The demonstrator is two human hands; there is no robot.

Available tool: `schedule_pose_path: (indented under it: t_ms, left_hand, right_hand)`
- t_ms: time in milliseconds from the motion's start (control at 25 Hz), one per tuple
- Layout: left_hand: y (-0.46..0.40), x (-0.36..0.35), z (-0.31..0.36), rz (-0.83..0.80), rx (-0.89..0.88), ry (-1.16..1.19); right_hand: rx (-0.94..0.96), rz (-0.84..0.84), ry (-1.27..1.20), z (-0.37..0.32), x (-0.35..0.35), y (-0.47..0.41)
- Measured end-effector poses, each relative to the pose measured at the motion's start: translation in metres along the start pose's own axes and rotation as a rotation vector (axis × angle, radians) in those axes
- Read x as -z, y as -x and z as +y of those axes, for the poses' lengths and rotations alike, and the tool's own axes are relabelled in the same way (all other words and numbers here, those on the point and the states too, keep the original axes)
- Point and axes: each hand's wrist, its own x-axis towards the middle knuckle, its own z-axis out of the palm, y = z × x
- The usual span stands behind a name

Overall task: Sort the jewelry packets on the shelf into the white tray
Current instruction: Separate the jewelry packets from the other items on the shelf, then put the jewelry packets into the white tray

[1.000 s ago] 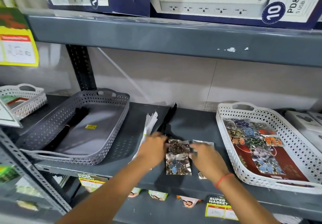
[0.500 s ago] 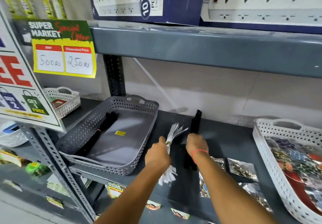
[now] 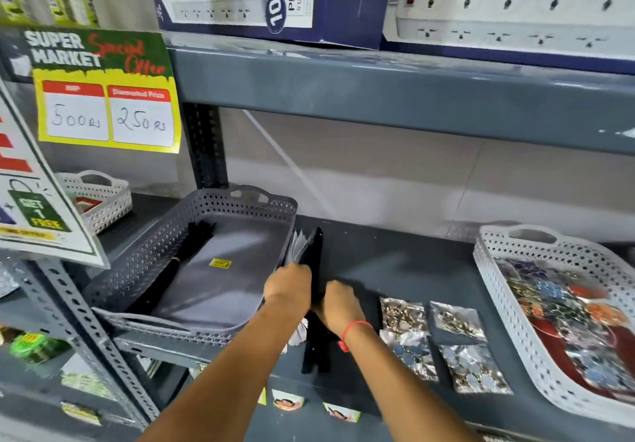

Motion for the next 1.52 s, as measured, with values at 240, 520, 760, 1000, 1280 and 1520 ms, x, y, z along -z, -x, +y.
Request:
schedule_pose_path:
  t_ms: [240,520,760,1000,1280,1520]
  left_hand:
    - [0.024,-0.009,0.055,-0.090,-0.209,0.326]
    - [0.017,-0.048,0.095,-0.427,-0.232,0.429]
    - [0.012,-0.042,0.085,-0.610,-0.063,0.925]
    - [0.017,-0.011,0.080,-0.529,-0.058,1.240]
    - [0.043,0.017,0.203,-0.460,-0.182,1.206]
    - [0.028,0.017,0.314,-0.362,-0.182,0.845]
  right_hand:
    - [-0.122,0.250,0.039,0.082,0.048,0.024]
    - [-0.510,0.198,-0.170,0.192,0.060,0.055]
    - [-0.428,0.292,-0.652,0.193,0.066,0.062]
    - [-0.133,0.248,-0.816,0.174,0.111,0.098]
    - [-0.280,0.406,-0.848,0.300,0.212,0.099]
    - [-0.426,0.404,-0.623,0.373,0.247,0.067]
